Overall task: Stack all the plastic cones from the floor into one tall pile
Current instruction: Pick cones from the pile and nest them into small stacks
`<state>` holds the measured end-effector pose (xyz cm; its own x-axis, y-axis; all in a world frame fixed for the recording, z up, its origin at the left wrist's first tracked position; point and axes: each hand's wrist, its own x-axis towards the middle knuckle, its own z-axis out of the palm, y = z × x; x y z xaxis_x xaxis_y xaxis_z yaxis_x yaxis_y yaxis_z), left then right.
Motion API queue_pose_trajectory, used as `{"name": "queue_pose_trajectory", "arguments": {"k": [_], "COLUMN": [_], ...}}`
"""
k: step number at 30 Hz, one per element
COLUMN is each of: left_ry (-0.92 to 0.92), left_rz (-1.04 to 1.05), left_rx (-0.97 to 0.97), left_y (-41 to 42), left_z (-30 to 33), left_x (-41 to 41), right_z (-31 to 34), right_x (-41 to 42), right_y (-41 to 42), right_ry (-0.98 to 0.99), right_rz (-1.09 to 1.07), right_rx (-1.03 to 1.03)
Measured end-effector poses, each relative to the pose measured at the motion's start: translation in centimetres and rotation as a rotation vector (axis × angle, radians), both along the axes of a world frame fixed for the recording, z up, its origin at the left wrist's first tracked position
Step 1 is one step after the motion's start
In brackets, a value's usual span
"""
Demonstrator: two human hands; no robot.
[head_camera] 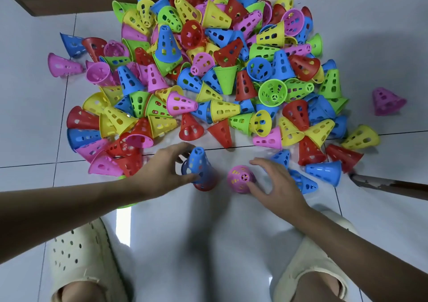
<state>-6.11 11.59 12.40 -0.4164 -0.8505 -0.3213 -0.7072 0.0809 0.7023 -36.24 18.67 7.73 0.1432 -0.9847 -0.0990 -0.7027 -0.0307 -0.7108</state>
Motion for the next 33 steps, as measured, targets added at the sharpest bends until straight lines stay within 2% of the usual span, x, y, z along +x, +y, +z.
{"name": "queue_pose_trajectory", "arguments": {"k": [3, 6, 11, 15, 22, 27, 33], "left_ry": [-0.041, -0.087, -0.186, -0.255, -0.363, -0.398, -0.411], "left_rz": [-0.108, -0.173, -0.250, -0.249, -0.143, -0.171, -0.280], "left_rx": [-0.037, -0.070, -0.050, -0.069, -0.182, -0.163, -0.115], "left_y": [0.9, 1.1, 0.4, 0.0, -1.9, -3.1, -4.0], "left_z": [-0.8, -1.7, -3.3, -4.5, -4.3, -4.0, -2.6], "left_x": [-0.4, -1.0, -1.1, -0.7, -1.1, -0.8, 1.3], "right_z": [0.5, 1.2, 1.0, -0.2, -0.7, 0.1, 4.0], "right_x": [-1.8, -5.5, -11.0, -11.0, -9.1, -8.4, -7.9], "right_y": [-0.1, -0.5, -0.4, 0.6, 0.1, 0.2, -2.0], "right_ry": [-0.038, -0.023, 0.187, 0.319, 0.380, 0.220, -0.050], "right_rz": [-0.121, -0.194, -0.042, 0.044, -0.035, -0.300, -0.443], "right_rx": [-0.149, -0.137, 0.051, 0.211, 0.442, 0.383, 0.230]}}
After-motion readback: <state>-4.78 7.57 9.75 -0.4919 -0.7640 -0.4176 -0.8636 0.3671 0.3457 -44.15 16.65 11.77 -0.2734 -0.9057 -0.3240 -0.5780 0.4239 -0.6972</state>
